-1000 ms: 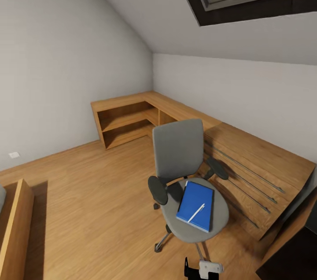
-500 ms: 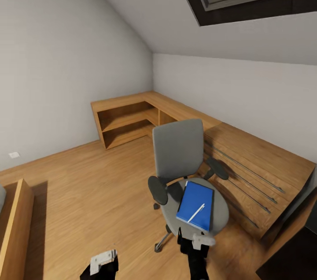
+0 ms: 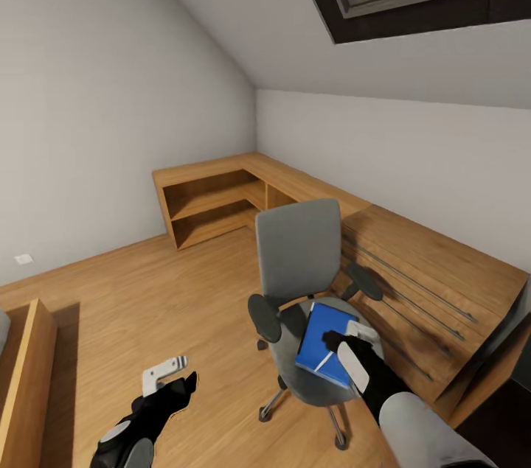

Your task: In the bedroom, organize the workspace by keeping the computer under the desk, ensuring the monitor is on the desk, placing the keyboard on the desk next to the monitor, placing the mouse on the desk next to the keyboard, moving the folder from the swivel chair onto the desk next to the mouse, stacking the notebook on top of the folder with the pen on top of the notebook, and positioning the swivel chair next to the desk.

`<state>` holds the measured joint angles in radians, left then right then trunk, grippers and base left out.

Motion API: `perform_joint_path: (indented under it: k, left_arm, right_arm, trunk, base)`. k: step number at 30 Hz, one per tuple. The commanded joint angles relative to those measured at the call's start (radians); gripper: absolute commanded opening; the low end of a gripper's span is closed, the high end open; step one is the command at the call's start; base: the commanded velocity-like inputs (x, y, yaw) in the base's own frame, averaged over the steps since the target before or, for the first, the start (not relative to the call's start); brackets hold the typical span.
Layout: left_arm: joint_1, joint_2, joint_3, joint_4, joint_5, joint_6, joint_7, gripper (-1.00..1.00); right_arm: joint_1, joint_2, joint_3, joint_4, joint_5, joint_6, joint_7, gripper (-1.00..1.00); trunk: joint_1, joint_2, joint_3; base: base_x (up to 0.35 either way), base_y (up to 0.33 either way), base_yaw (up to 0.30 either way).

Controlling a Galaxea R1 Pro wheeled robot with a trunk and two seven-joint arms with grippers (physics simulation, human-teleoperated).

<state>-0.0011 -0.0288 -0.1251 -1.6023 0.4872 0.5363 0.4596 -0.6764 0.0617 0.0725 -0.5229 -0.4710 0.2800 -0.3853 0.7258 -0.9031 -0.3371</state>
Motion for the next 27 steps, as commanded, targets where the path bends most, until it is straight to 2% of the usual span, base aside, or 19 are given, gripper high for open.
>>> perform_joint_path:
  k: [1, 2, 4, 5, 8, 16, 22, 27]
  left_arm:
    - [0.0, -0.001, 0.006, -0.004, 0.012, 0.003, 0.009, 1.0]
    - [0.0, 0.001, 0.024, -0.009, 0.015, 0.005, 0.009, 1.0]
    - [0.0, 0.002, 0.035, -0.011, 0.016, 0.006, 0.009, 1.0]
    - [0.001, 0.003, 0.043, -0.013, 0.017, 0.004, 0.008, 1.0]
    - [0.001, 0.003, 0.043, -0.014, 0.017, 0.003, 0.008, 1.0]
    - [0.001, 0.003, 0.044, -0.015, 0.017, 0.002, 0.007, 1.0]
    - [0.001, 0.003, 0.045, -0.016, 0.017, 0.002, 0.007, 1.0]
    - [0.001, 0.003, 0.045, -0.016, 0.017, 0.002, 0.007, 1.0]
  right_arm:
    - [-0.013, -0.001, -0.004, 0.017, -0.016, 0.016, -0.009, 1.0]
    - [-0.035, 0.0, -0.023, 0.069, -0.032, -0.033, -0.009, 1.0]
    - [-0.046, 0.002, -0.034, 0.104, -0.042, -0.099, -0.011, 1.0]
    - [-0.055, 0.009, -0.038, 0.18, -0.041, -0.166, -0.018, 1.0]
    - [-0.057, 0.01, -0.04, 0.199, -0.036, -0.176, -0.02, 1.0]
    - [-0.057, 0.007, -0.04, 0.207, -0.035, -0.174, -0.021, 1.0]
    - [-0.057, 0.005, -0.04, 0.206, -0.035, -0.07, -0.019, 1.0]
    - [-0.057, 0.001, -0.041, 0.206, -0.035, -0.038, -0.018, 1.0]
  trunk:
    - [0.0, -0.001, -0.001]
    - [0.0, -0.001, -0.001]
    - [0.0, -0.001, -0.001]
    - [0.0, -0.001, -0.001]
    - [0.0, -0.001, -0.001]
    - [0.0, -0.001, -0.001]
    - [0.0, -0.001, -0.001]
    - [0.0, -0.001, -0.001]
  base:
    - [0.0, 0.0, 0.0]
    - [0.0, 0.0, 0.0]
    - [0.019, 0.0, 0.0]
    - [0.271, 0.0, 0.0]
    - [0.296, 0.0, 0.0]
    - [0.244, 0.0, 0.0]
    - [0.166, 0.0, 0.0]
    - [0.261, 0.0, 0.0]
